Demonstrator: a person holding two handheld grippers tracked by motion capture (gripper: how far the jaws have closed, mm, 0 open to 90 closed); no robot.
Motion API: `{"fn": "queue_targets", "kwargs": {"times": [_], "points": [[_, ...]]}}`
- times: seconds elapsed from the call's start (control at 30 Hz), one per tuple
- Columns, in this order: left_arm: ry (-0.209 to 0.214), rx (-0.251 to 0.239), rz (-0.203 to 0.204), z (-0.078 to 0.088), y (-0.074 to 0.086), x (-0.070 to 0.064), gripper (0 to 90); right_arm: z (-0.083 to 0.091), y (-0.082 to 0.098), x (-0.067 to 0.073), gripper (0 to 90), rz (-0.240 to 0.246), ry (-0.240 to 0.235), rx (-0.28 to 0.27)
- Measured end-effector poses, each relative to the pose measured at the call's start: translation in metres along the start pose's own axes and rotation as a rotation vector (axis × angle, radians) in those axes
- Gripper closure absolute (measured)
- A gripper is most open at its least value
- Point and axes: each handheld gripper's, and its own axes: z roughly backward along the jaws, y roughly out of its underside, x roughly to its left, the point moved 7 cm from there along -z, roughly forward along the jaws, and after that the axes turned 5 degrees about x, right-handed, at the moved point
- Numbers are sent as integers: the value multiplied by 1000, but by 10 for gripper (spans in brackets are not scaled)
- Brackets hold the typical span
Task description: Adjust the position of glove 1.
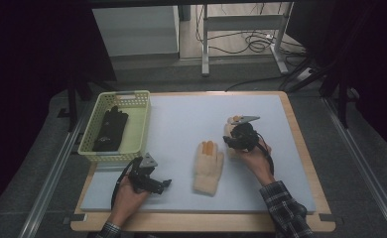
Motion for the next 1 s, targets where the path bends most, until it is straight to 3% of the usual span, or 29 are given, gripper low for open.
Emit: {"fn": "queue_targets", "kwargs": {"times": [0.17, 0.2, 0.27, 0.3, 0.33, 0.37, 0.4, 0.57, 0.73, 0.8, 0.83, 0.93, 1.0], "points": [[0, 0, 0, 0, 0, 0, 0, -26, 0, -3, 547, -4, 18, 32], [0, 0, 0, 0, 0, 0, 0, -30, 0, -2, 565, 13, 39, 48], [0, -1, 0, 0, 0, 0, 0, -39, 5, 0, 669, 90, 128, 103], [0, -1, 0, 0, 0, 0, 0, -39, 5, 2, 710, 90, 124, 95], [0, 0, -1, 0, 0, 0, 0, -38, 5, 3, 862, 62, 111, 97], [0, -1, 0, 0, 0, 0, 0, -38, 5, 3, 862, 62, 111, 97], [0, 0, -1, 0, 0, 0, 0, -37, 6, 0, 874, 78, 145, 106], [0, 0, 0, 0, 0, 0, 0, -34, 7, -5, 888, 35, 103, 95], [0, 0, 0, 0, 0, 0, 0, -14, 1, -8, 889, -6, 61, 32], [0, 0, 1, 0, 0, 0, 0, 7, -7, -11, 889, -21, 52, -17], [0, 0, 1, 0, 0, 0, 0, 7, -7, -11, 889, -21, 52, -17], [0, 1, 0, 0, 0, 0, 0, 35, -11, -25, 889, -36, 83, -55], [1, 1, -1, 0, 0, 0, 0, 40, -10, -30, 889, -45, 90, -61]]}}
